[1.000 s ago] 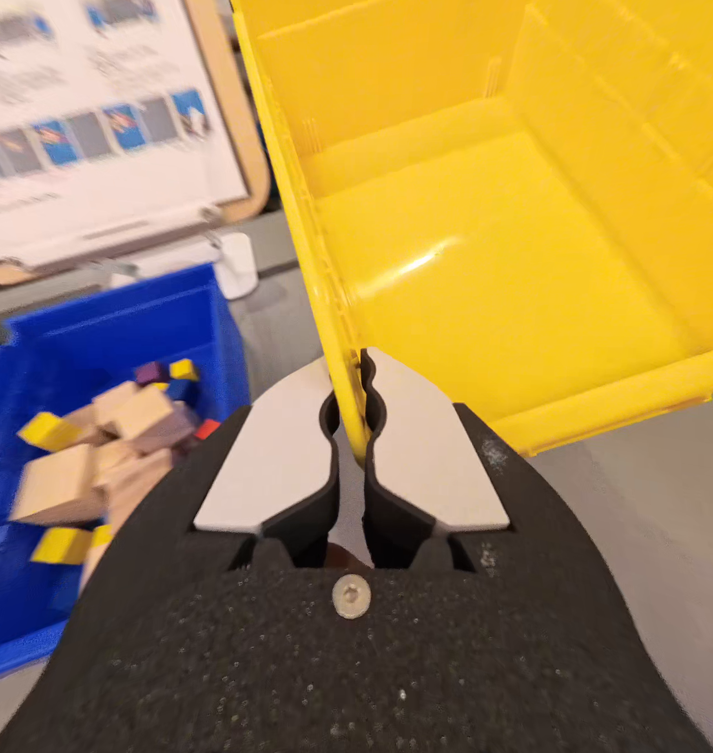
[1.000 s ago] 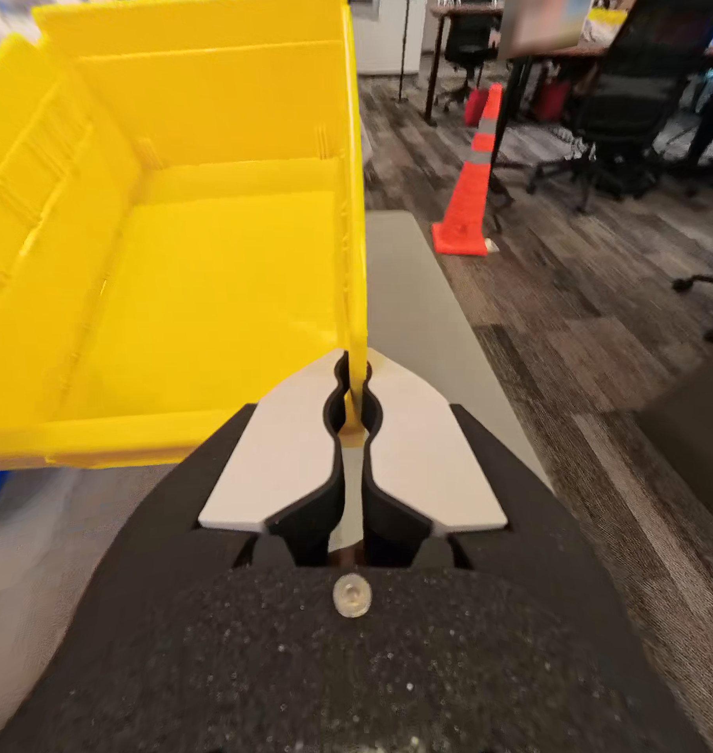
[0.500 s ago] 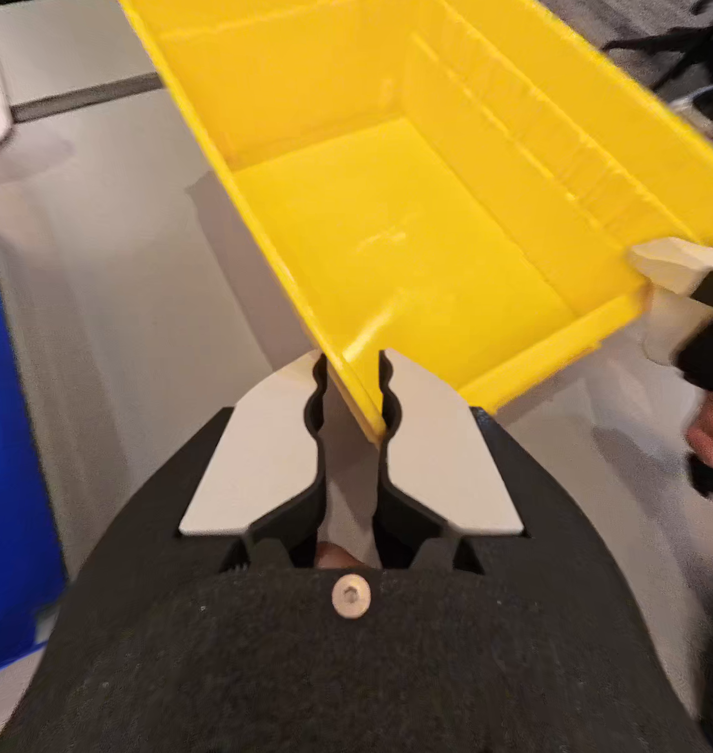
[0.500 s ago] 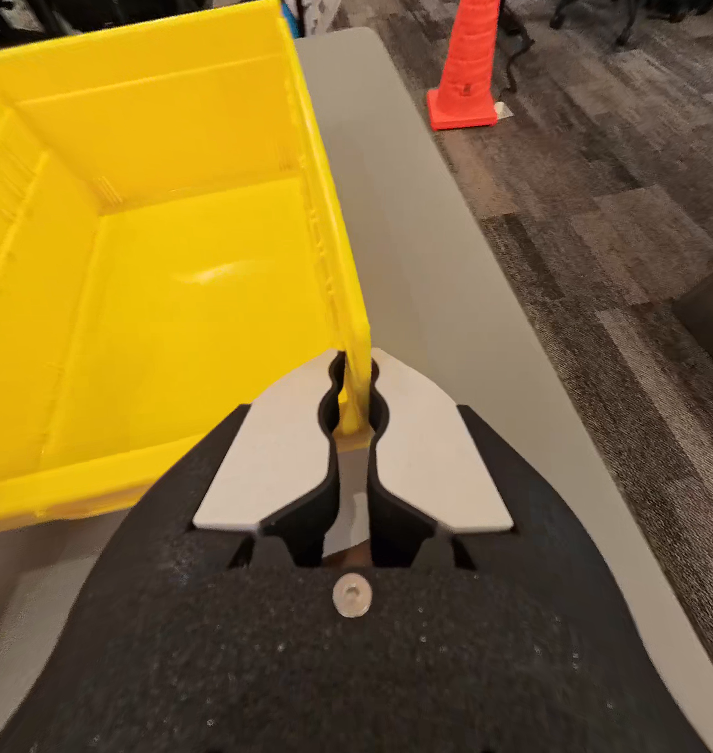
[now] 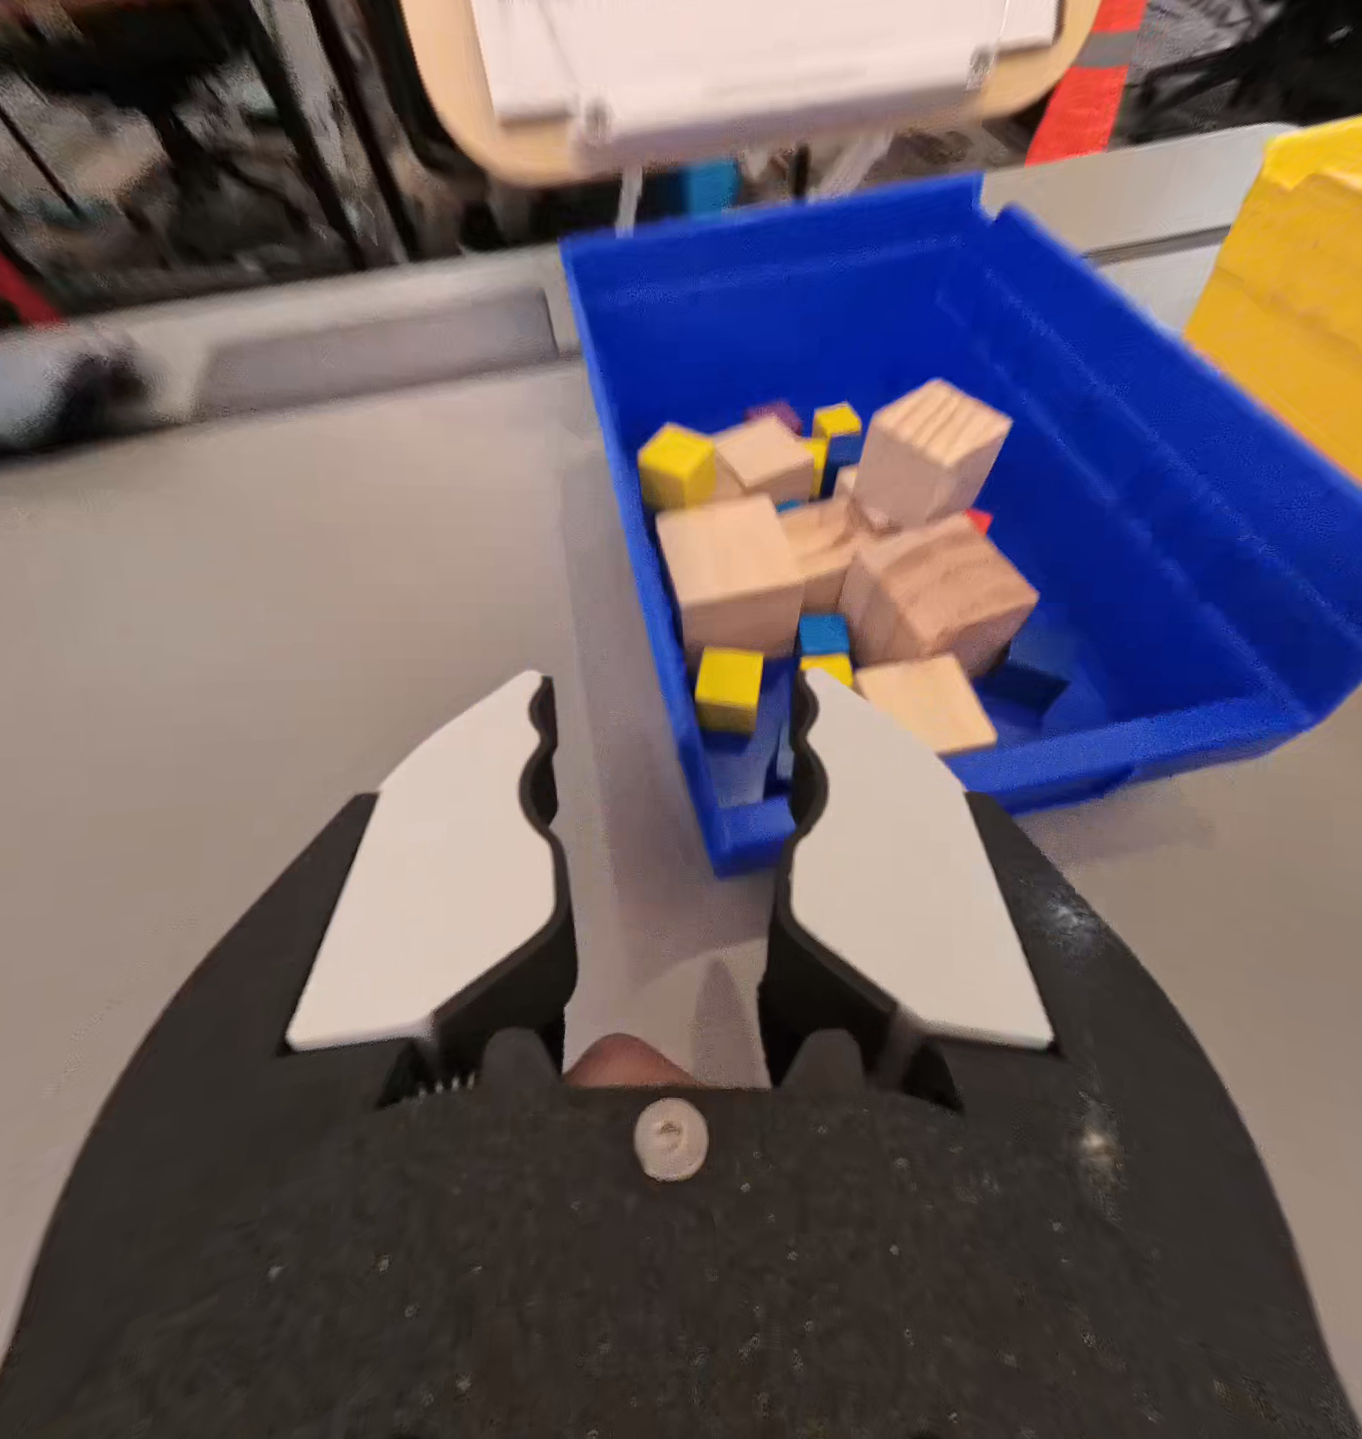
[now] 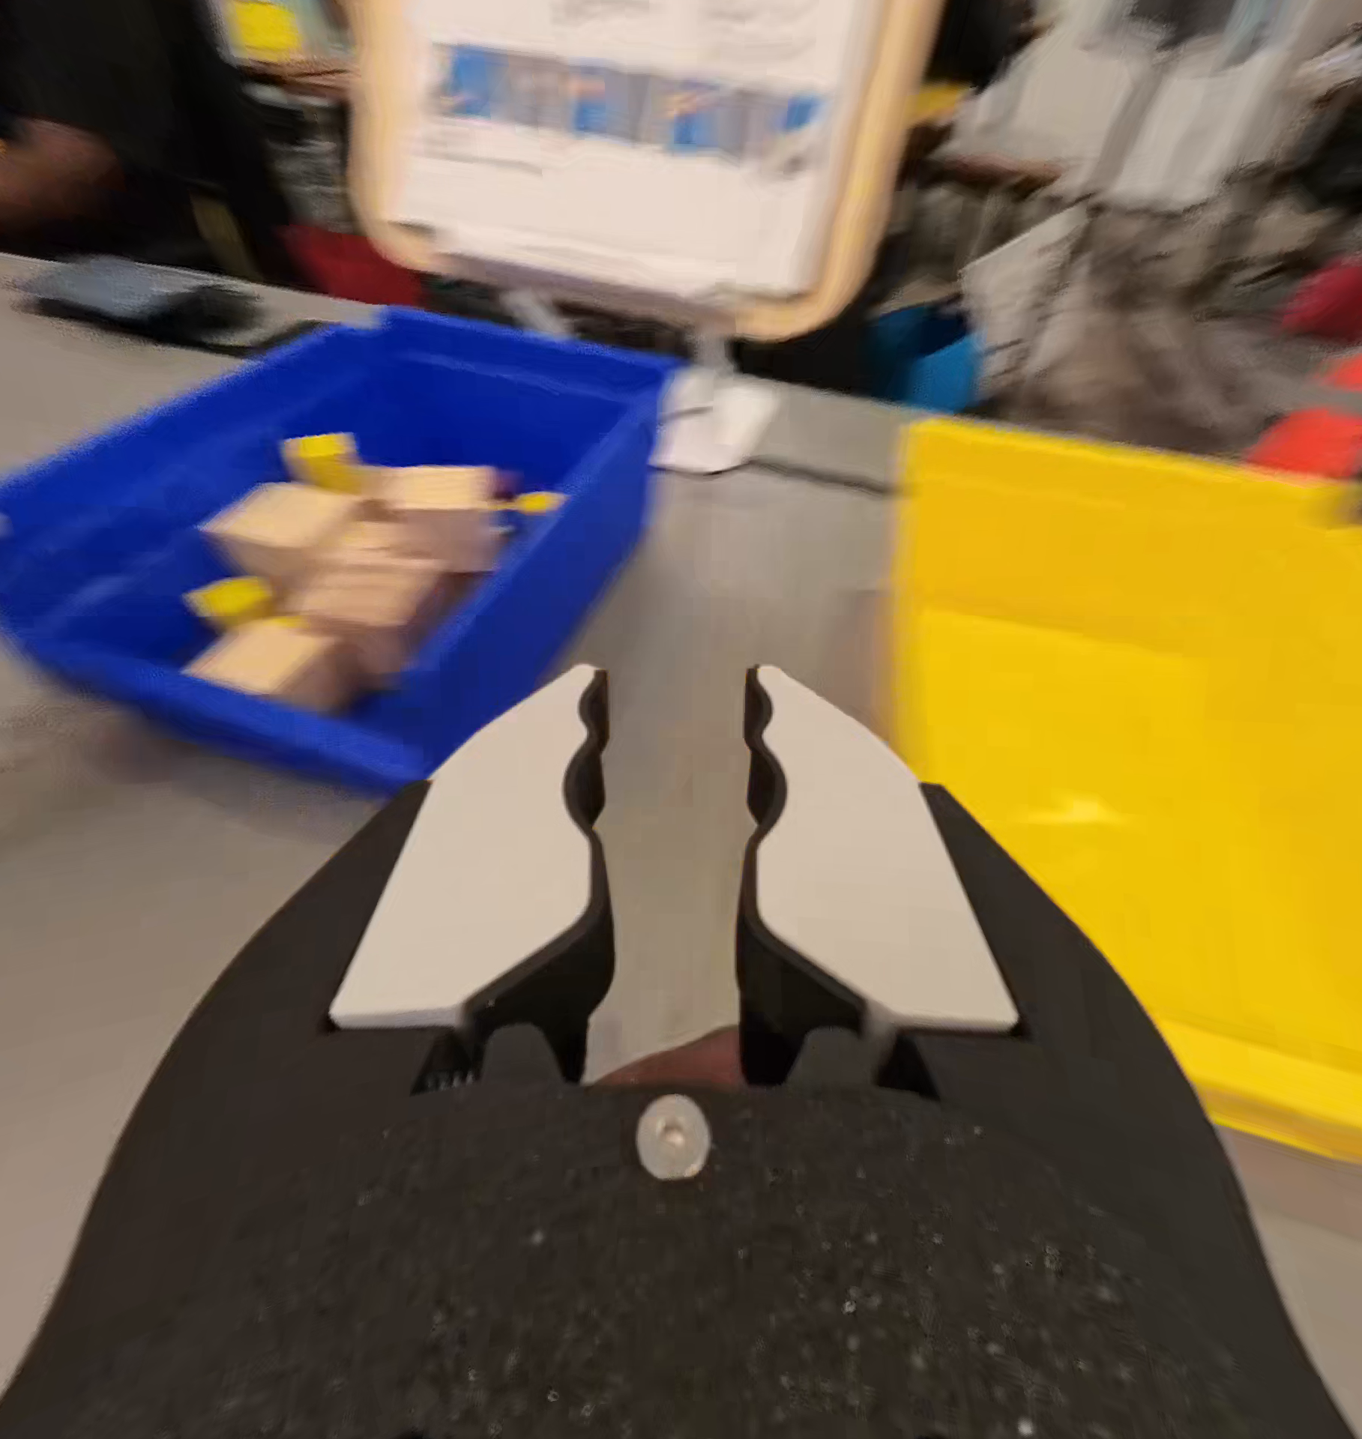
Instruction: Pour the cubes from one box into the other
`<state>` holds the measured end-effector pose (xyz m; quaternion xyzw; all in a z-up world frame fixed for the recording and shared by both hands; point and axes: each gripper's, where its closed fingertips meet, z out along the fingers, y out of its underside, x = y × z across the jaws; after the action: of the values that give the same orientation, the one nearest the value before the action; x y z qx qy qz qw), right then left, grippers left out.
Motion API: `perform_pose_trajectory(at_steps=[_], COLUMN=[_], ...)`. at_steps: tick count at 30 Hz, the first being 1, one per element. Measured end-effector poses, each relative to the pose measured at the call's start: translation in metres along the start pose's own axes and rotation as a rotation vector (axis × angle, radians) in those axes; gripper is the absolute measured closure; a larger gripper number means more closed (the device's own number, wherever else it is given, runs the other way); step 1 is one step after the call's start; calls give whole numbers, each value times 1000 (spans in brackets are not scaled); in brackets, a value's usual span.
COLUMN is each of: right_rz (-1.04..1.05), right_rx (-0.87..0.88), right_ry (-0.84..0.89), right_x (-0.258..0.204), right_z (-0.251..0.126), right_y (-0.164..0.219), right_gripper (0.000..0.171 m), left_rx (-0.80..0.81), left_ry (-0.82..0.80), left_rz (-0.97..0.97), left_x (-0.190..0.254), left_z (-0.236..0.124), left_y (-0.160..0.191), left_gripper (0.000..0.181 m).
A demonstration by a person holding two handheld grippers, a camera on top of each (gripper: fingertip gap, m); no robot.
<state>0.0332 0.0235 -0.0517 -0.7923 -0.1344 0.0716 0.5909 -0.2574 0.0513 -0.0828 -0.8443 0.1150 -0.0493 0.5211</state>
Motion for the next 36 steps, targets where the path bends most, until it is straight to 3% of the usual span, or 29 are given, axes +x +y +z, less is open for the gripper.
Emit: perform_pose_trajectory(at_steps=[3, 5, 7, 9, 11, 13, 17, 21, 28, 30, 32, 36], right_rz=[89, 89, 91, 99, 123, 132, 165, 130, 69, 54, 17, 29], right_rx=[-142, -182, -178, -186, -179, -188, -135, -75, -189, -188, -192, -239], right_ry=[-117, -112, -84, 0, 112, 169, 164, 121, 30, 9, 23, -108], right_x=[-71, -89, -97, -92, -78, -82, -123, -196, -313, -332, -337, -342], right_z=[43, 64, 80, 93, 95, 96, 101, 110, 144, 151, 152, 151], right_y=[41, 55, 58, 60, 55, 52, 41, 12, 18, 25, 25, 25], right_gripper=[122, 116, 119, 138, 166, 169, 169, 169, 168, 167, 166, 162], left_rx=[-44, -50, -63, -66, -58, -61, -25, 5, -53, -75, -40, -49], left_ry=[139, 147, 153, 115, 60, 13, -75, -171, -169, -188, -158, -197], left_rz=[-63, -47, -68, -126, -141, -91, -45, -56, -143, -151, -210, -218], left_x=[11, 15, 20, 15, 2, -4, -45, -117, -229, -247, -252, -256], left_z=[21, 37, 50, 55, 54, 50, 28, -8, -33, -30, -30, -31], left_y=[27, 30, 30, 27, 25, 26, 17, 15, 55, 73, 73, 73], left_gripper=[124, 127, 141, 147, 174, 177, 179, 179, 179, 178, 178, 178])
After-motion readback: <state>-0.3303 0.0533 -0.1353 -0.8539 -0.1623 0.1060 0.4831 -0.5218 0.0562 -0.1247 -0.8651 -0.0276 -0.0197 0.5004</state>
